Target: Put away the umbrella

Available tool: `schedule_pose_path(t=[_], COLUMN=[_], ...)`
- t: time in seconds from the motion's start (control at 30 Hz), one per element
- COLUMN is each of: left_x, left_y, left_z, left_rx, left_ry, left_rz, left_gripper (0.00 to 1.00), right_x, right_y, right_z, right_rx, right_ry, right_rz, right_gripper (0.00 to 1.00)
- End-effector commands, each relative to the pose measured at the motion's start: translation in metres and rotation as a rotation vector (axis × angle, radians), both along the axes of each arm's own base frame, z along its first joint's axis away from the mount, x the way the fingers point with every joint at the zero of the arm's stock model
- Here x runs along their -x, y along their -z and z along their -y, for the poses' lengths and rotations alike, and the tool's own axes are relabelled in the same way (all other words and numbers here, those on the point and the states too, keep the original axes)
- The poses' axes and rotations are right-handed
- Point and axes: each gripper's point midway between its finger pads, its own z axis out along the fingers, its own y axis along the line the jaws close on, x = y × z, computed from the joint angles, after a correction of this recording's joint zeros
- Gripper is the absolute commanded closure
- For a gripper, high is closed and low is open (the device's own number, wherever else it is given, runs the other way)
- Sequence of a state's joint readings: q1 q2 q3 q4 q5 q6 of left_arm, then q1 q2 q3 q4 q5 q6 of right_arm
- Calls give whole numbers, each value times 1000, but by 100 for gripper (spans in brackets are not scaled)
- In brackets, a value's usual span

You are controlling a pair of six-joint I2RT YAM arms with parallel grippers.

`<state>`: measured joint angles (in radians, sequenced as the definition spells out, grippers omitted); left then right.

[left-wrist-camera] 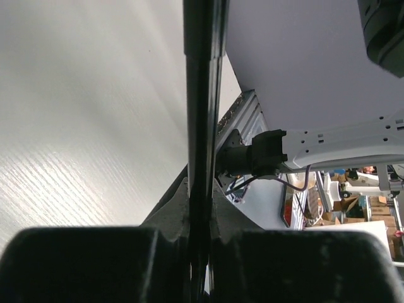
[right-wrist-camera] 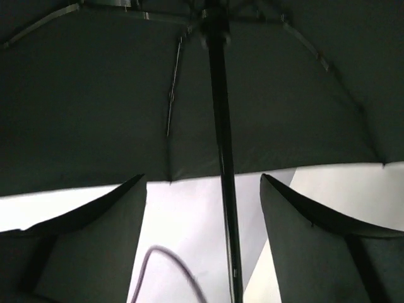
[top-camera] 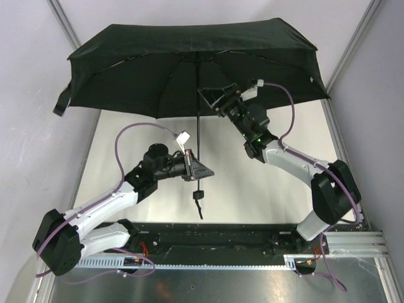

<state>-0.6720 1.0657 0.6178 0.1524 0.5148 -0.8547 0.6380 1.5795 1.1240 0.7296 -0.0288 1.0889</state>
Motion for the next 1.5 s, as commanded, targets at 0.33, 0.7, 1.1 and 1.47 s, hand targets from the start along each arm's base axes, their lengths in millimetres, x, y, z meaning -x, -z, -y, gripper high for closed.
schedule_pose_path(t=[0.33, 0.7, 1.1, 1.47], left_x=[7, 8, 9, 9], left_y=[-17, -20, -19, -21], left_z=[-4, -7, -9, -12], left_rx=[23, 11, 0, 3], left_ry=[-5, -3, -9, -20], left_rz=[41, 62, 72, 82], left_gripper=[100, 100, 100, 100], right_x=[-110, -138, -138, -140], right_y=[-51, -62, -61, -63], right_z=[-10, -29, -34, -48], right_rx=[131, 269, 354, 300], right_ry=[319, 398, 421, 323], right_rz=[63, 54, 66, 83], right_gripper=[29, 59, 65, 48])
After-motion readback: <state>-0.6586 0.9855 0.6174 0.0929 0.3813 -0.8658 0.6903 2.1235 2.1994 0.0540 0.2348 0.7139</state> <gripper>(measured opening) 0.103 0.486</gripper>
